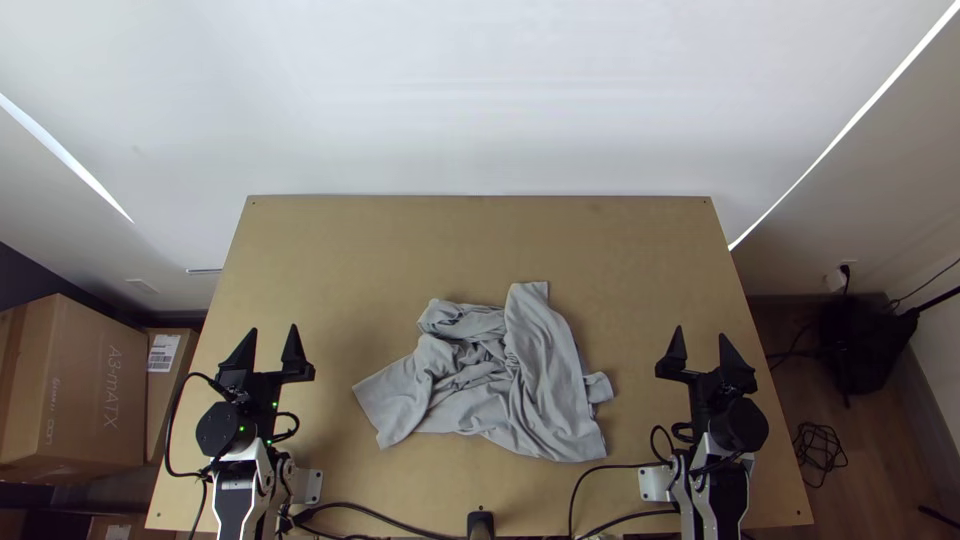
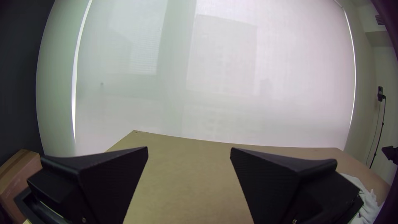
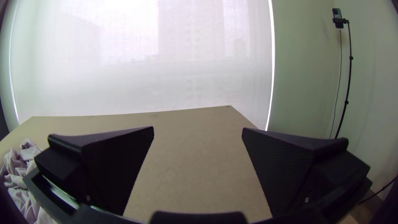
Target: Fold the t-shirt
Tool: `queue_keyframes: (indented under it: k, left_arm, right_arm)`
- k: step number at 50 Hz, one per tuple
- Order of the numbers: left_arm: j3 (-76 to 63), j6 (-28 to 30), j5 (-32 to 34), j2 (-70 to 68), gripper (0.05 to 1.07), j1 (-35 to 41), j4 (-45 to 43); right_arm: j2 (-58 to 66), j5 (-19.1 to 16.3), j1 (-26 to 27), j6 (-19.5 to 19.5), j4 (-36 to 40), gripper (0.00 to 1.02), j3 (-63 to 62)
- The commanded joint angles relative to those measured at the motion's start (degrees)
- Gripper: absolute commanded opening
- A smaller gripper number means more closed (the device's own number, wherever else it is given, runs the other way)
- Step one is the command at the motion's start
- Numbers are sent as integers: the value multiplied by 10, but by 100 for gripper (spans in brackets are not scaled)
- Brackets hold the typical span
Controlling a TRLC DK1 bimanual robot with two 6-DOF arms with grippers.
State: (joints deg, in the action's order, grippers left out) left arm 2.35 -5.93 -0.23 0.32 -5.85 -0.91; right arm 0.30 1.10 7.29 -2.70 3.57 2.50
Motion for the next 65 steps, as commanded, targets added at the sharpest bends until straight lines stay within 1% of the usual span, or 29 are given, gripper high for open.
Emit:
queue_keyframes:
  k: [1, 44, 48, 55, 65]
  left_arm:
    - [-22, 7, 4, -3, 102, -2, 13]
    - [-22, 7, 4, -3, 102, -2, 13]
    - [-22, 7, 4, -3, 102, -2, 13]
    - [-22, 7, 4, -3, 102, -2, 13]
    - [-22, 7, 4, -3, 102, -2, 13]
  right_arm:
    - [-5, 6, 4, 5, -9, 98, -7]
    - [-5, 6, 3, 3, -9, 98, -7]
    - [-5, 6, -11, -1, -9, 98, -7]
    - [-5, 6, -52, 0, -8, 98, -7]
    - [-5, 6, -54, 2, -8, 98, -7]
